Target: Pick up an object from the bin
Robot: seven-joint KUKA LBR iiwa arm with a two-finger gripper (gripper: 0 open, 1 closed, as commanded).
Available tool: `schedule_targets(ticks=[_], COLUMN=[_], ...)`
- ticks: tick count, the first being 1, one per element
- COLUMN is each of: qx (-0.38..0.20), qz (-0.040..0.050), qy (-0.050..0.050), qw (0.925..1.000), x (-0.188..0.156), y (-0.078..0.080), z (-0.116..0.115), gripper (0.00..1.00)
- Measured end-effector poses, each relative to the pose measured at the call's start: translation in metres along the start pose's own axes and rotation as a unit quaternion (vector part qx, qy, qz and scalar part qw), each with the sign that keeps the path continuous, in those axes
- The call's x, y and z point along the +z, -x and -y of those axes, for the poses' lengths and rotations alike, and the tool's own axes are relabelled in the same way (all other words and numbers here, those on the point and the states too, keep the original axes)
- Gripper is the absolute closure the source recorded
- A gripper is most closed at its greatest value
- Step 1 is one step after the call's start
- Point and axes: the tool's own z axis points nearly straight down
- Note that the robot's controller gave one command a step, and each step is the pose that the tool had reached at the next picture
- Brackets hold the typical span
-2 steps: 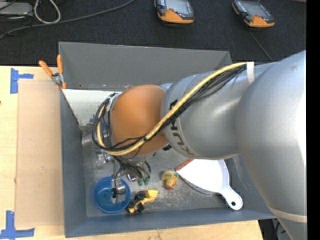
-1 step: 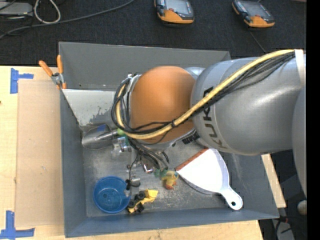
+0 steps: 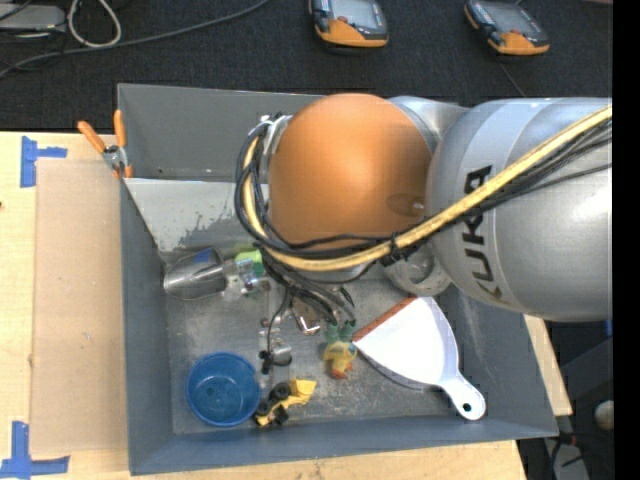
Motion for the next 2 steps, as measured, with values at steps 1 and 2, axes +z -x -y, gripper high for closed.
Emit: schedule_targets(ticks=[1,2], qx=[-0.013,-0.141], qz=[-0.0001,0.0055], qy=[0.0,0.0], qw=[0.9999,0.9899], x=[0.076,0.105], y=[0.008,0.01], z=[-0.007,-0.021], gripper=[0.0,0.0])
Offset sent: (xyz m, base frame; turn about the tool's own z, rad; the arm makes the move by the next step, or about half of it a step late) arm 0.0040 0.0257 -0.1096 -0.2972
